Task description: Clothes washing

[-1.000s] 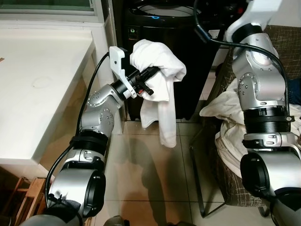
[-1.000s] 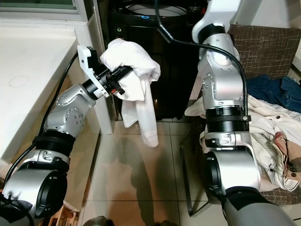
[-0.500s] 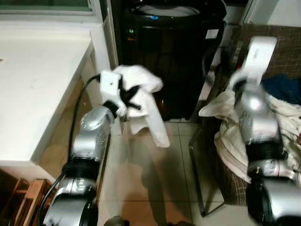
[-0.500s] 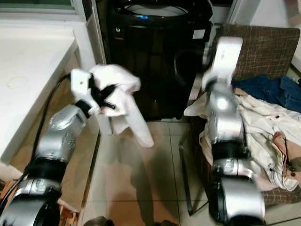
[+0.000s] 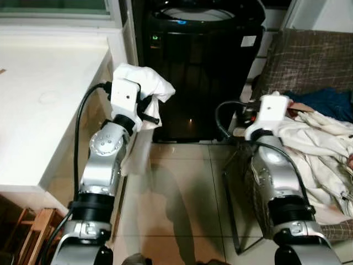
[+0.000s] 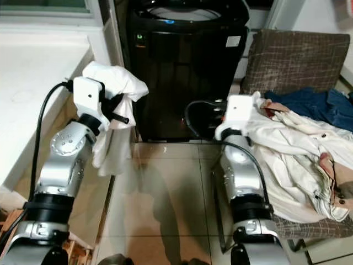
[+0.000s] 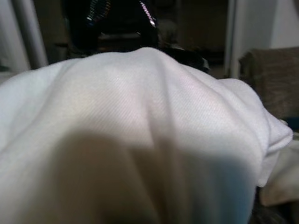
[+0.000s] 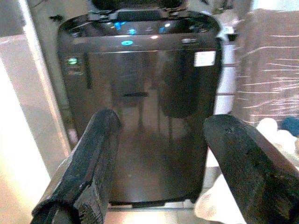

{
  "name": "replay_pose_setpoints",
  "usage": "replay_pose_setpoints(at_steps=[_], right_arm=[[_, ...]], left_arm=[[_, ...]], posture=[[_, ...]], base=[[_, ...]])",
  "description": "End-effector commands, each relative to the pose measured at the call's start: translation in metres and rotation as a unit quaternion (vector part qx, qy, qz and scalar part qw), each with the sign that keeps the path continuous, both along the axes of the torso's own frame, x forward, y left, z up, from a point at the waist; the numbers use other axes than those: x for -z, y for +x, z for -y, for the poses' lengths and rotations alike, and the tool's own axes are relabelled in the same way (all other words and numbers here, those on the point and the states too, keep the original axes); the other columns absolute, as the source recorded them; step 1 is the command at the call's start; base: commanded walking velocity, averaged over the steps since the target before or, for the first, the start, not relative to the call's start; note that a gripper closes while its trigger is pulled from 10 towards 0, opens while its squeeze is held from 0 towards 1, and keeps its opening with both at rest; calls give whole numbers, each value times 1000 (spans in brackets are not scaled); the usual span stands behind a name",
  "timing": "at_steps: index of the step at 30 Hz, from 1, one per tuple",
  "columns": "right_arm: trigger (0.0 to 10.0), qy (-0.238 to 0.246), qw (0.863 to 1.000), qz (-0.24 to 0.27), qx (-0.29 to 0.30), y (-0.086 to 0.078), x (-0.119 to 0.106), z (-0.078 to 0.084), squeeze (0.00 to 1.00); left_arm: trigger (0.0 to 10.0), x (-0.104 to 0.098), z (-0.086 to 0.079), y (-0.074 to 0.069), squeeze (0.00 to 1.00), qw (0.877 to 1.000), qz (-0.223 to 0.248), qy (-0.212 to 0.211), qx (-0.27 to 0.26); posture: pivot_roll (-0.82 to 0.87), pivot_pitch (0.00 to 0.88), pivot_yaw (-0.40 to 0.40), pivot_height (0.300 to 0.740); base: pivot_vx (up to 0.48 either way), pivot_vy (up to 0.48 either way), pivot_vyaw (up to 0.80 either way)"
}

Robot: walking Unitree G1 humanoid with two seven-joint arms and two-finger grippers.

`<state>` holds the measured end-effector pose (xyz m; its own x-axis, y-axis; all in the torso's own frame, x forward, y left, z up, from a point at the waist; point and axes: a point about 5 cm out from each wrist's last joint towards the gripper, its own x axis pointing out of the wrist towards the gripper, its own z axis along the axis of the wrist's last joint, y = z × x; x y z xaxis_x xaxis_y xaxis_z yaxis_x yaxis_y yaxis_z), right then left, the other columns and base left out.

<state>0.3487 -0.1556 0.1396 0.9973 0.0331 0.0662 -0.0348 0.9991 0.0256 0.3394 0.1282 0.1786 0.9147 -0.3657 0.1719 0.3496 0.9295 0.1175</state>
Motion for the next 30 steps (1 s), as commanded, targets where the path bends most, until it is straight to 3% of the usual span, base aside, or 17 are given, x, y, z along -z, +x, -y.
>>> replay_pose_setpoints(at_steps=[1, 15, 30], right_arm=[[10000, -4, 1000, 6, 2, 2, -4, 0, 0], [10000, -26, 999, 47, 4, 6, -18, -4, 0], [10000, -40, 997, 61, -18, 9, -22, -13, 0]], left_arm=[[10000, 1, 2, -2, 0, 1000, 5, 13, -1], [10000, -4, 11, -1, 0, 998, 31, 43, 16], [10000, -3, 21, -1, 0, 996, 43, 76, 34]], posture=[[-107, 0, 0, 740], [-107, 0, -3, 740], [-106, 0, -4, 740]], base=[[375, 300, 0], [377, 298, -221], [435, -63, -176]])
